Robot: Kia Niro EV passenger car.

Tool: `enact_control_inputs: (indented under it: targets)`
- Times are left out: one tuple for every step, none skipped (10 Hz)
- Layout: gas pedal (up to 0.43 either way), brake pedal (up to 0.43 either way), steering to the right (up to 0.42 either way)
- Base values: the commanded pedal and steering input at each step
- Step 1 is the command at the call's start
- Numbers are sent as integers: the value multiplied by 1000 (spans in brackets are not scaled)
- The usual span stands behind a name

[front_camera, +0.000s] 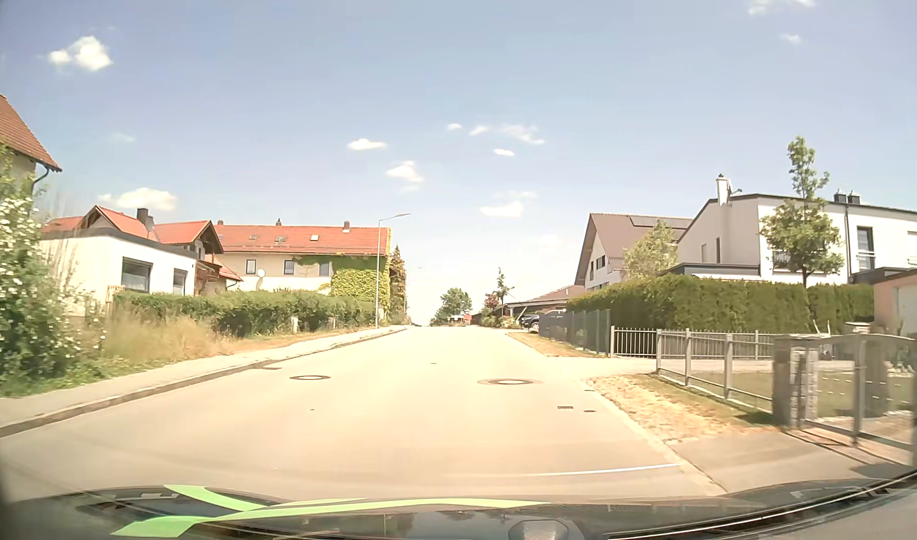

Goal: Follow the waypoints while adhering to traffic rules and regulations

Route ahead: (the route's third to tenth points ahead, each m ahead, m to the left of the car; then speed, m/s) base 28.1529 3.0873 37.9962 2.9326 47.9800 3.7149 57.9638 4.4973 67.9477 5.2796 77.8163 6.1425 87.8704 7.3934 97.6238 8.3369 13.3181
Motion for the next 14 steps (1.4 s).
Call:
enact_control_inputs:
  targets:
    - [157, 0, -3]
    - [157, 0, -4]
    - [157, 0, -4]
    - [157, 0, -4]
    - [169, 0, -6]
    - [197, 0, -7]
    - [220, 0, -7]
    - [220, 0, -7]
    - [228, 0, -9]
    - [228, 0, -9]
    - [228, 0, -10]
    - [220, 0, -11]
    - [220, 0, -11]
    - [209, 0, -11]
